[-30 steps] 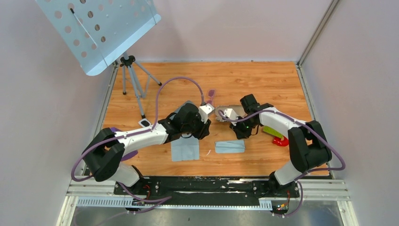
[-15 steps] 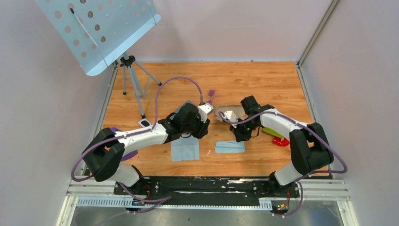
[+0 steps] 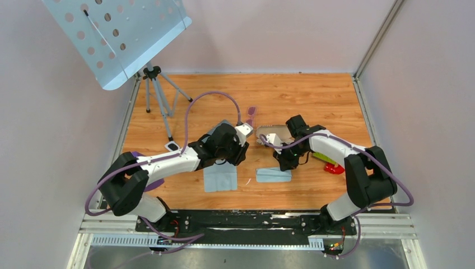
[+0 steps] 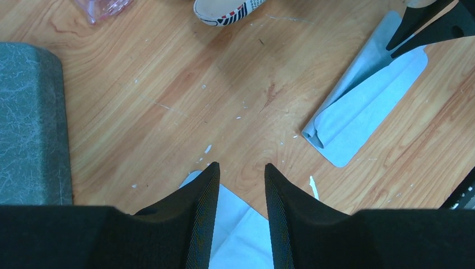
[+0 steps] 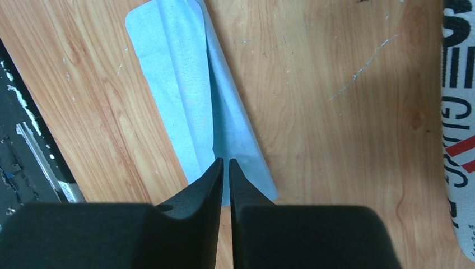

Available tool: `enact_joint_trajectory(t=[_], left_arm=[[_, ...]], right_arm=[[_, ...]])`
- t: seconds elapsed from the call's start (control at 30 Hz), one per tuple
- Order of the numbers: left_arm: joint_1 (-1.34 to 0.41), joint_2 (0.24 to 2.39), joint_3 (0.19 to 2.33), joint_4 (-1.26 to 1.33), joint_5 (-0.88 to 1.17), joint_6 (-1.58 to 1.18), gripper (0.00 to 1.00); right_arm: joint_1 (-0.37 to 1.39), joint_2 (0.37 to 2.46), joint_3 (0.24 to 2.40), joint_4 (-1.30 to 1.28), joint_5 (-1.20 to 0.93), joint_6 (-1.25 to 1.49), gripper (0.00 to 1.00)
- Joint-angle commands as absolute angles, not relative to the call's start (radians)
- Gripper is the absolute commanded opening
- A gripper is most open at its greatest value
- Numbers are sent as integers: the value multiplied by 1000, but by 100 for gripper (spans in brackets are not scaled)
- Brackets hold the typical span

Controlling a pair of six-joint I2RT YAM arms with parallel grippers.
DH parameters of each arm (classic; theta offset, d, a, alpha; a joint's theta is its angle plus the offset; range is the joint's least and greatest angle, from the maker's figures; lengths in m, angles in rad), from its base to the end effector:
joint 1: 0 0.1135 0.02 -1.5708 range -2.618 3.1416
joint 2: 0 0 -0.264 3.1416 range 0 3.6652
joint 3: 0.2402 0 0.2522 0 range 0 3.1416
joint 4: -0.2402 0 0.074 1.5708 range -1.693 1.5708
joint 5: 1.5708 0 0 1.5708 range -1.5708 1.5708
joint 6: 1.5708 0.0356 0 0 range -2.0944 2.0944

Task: Organize the sunglasses
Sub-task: Fold the glasses cleaning cloth at the center of the board.

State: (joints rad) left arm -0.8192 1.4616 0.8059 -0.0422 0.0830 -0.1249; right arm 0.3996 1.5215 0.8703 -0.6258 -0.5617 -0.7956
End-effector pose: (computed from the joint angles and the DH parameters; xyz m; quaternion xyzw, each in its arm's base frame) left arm 0.2067 -0.2255 0.2038 0.3246 0.8455 -0.2255 0.3591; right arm 0.2398 0.1219 0.1768 -0.5683 0.7629 0.2412 0.1918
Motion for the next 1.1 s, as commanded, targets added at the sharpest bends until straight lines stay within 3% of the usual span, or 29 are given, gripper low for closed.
enact_joint_trajectory(t=[0.0, 0.3, 0.83, 1.07], left_arm=[[-811, 1455, 807, -55, 81, -137, 39], [-811, 1386, 754, -60, 132, -195, 42], [-811, 1321, 717, -82, 48, -251, 44], [-811, 1319, 638, 109, 144, -356, 49]], right_arm=[[421, 1530, 857, -676, -606, -820, 12], [469, 1503, 859, -748, -629, -848, 13], [481, 1513, 965, -763, -661, -771, 14], [343, 1518, 1028, -843, -777, -843, 17]])
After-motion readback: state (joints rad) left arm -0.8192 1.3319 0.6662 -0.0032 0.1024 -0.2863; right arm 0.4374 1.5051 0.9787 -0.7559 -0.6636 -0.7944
